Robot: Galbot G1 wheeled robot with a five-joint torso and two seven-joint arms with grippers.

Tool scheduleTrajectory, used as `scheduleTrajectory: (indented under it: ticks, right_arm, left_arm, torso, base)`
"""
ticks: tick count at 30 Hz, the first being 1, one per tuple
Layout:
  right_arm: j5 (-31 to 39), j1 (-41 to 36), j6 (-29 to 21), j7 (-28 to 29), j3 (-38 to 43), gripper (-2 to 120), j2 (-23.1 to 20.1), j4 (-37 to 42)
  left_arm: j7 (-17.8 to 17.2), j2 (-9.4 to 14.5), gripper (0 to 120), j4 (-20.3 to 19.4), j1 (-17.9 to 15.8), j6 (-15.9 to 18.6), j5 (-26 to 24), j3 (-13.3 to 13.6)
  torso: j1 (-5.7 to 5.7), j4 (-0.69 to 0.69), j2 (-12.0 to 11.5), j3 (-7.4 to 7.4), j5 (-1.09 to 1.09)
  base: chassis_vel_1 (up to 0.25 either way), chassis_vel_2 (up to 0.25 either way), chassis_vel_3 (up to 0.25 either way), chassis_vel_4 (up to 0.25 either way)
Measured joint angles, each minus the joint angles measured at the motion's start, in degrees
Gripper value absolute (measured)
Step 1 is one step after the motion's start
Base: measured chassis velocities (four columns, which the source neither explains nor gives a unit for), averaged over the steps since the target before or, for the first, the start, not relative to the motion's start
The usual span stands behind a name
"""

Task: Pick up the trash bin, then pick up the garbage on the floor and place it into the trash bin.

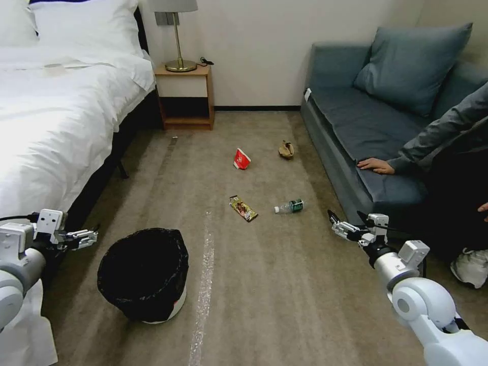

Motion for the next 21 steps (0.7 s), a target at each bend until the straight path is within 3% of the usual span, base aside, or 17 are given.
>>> scheduleTrajectory:
  ticks: [16, 21]
  right_arm:
    - [-0.5, -0.4, 0.1, -0.2, 0.2, 100, 0.0, 0.2]
    - [-0.4, -0.7, 0.0, -0.2, 0.6, 100, -0.2, 0.6]
  left_arm:
    - [0.1, -0.5, 100, -0.9, 1.2, 0.5, 0.8, -0.1]
    - [-0.8, -0.7, 100, -1.0, 1.2, 3.1, 0.8, 0.0]
  torso:
    - [0.00, 0.00, 0.0, 0.00, 0.00]
    - [0.00, -0.01, 0.0, 0.00, 0.00]
  base:
    - [0.000, 0.000, 0.000, 0.000]
    - [0.000, 0.000, 0.000, 0.000]
